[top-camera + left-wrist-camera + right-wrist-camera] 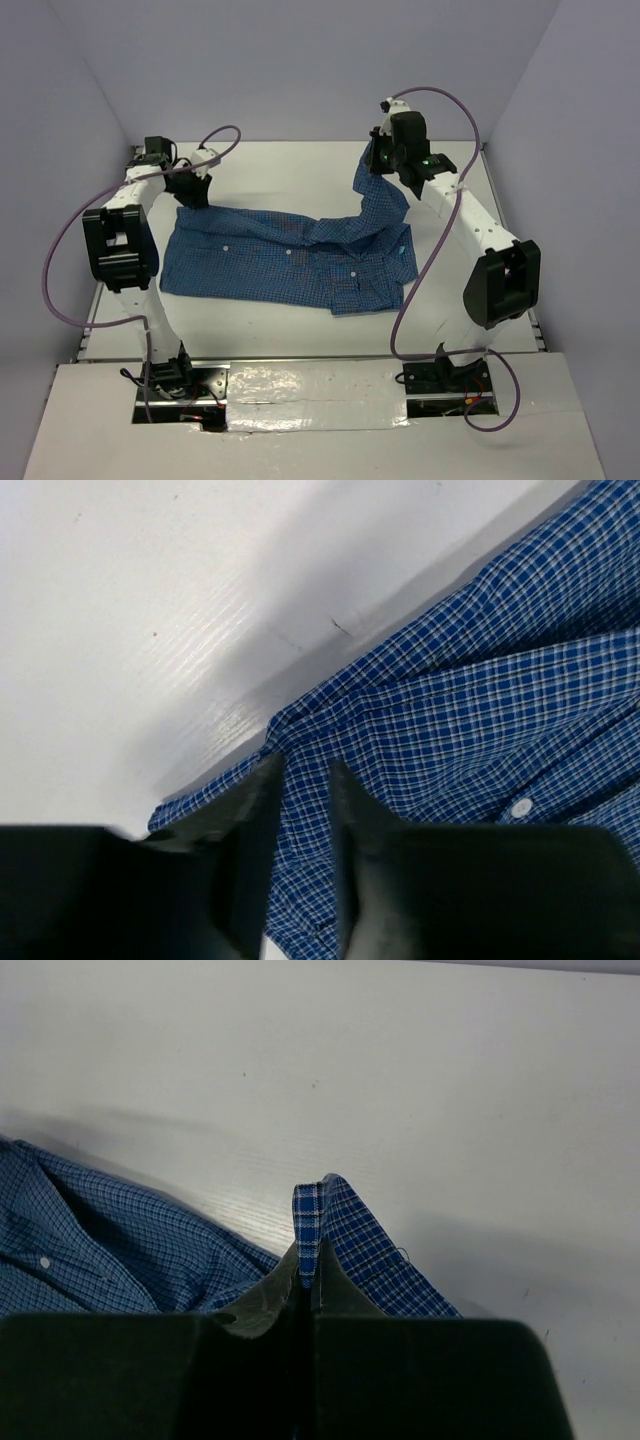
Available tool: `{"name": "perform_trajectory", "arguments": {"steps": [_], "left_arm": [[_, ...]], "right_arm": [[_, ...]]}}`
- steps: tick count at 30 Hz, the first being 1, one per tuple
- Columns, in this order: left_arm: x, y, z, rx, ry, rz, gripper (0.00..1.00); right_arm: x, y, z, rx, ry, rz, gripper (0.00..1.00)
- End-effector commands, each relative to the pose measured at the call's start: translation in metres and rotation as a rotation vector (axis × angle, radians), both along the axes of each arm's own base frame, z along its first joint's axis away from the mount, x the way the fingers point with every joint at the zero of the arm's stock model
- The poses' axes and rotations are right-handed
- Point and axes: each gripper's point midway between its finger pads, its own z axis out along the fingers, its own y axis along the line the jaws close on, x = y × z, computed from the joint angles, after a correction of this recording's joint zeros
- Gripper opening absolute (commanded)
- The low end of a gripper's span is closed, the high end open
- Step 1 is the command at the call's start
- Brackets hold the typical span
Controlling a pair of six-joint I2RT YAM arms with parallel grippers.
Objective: Fold and stack the long sleeve shirts
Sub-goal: Fold the shirt
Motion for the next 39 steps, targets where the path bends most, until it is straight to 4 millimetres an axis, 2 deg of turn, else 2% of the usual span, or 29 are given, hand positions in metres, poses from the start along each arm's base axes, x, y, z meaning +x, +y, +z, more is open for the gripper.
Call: {"name": "perform_trajectory", "arguments": {"steps": [1, 3, 4, 5, 6, 9, 13, 19, 25, 33, 39], "left_arm": [[0.001, 0.002, -0.009, -0.004, 0.052, 0.014, 0.34], [0.000, 0.006, -0.015, 0.013, 0.078, 0.019, 0.25], [-0.001, 0.006, -0.016, 0.015, 0.079, 0.017, 0.27], [0.001, 0.007, -0.016, 0.020, 0.068, 0.017, 0.31], [0.003, 0.008, -0.016, 0.021, 0.066, 0.027, 0.43], [0.013, 0.009, -0.010, 0.017, 0.044, 0.043, 0.51], [0.019, 0.006, -0.006, -0.009, 0.032, 0.058, 0.52], [0.021, 0.015, -0.019, -0.002, 0.055, 0.108, 0.53], [0.020, 0.014, -0.027, -0.013, 0.078, 0.126, 0.53], [0.032, 0.019, -0.027, -0.003, 0.058, 0.158, 0.55], [0.033, 0.020, -0.027, -0.005, 0.057, 0.165, 0.55]], "right_arm": [[-0.007, 0.001, 0.032, 0.010, -0.086, 0.011, 0.00], [-0.008, 0.001, 0.032, 0.008, -0.086, 0.012, 0.00], [-0.008, 0.000, 0.033, 0.007, -0.088, 0.010, 0.00], [-0.008, 0.000, 0.034, 0.005, -0.090, 0.011, 0.00], [-0.008, 0.000, 0.034, 0.005, -0.091, 0.009, 0.00], [-0.009, 0.000, 0.036, 0.007, -0.095, 0.010, 0.00], [-0.010, -0.001, 0.032, 0.008, -0.083, 0.010, 0.00], [-0.013, -0.001, 0.029, 0.003, -0.080, 0.010, 0.00], [-0.013, 0.000, 0.028, 0.007, -0.074, 0.014, 0.00], [-0.015, 0.000, 0.026, 0.006, -0.069, 0.017, 0.00], [-0.015, 0.002, 0.022, 0.004, -0.063, 0.020, 0.00]]}}
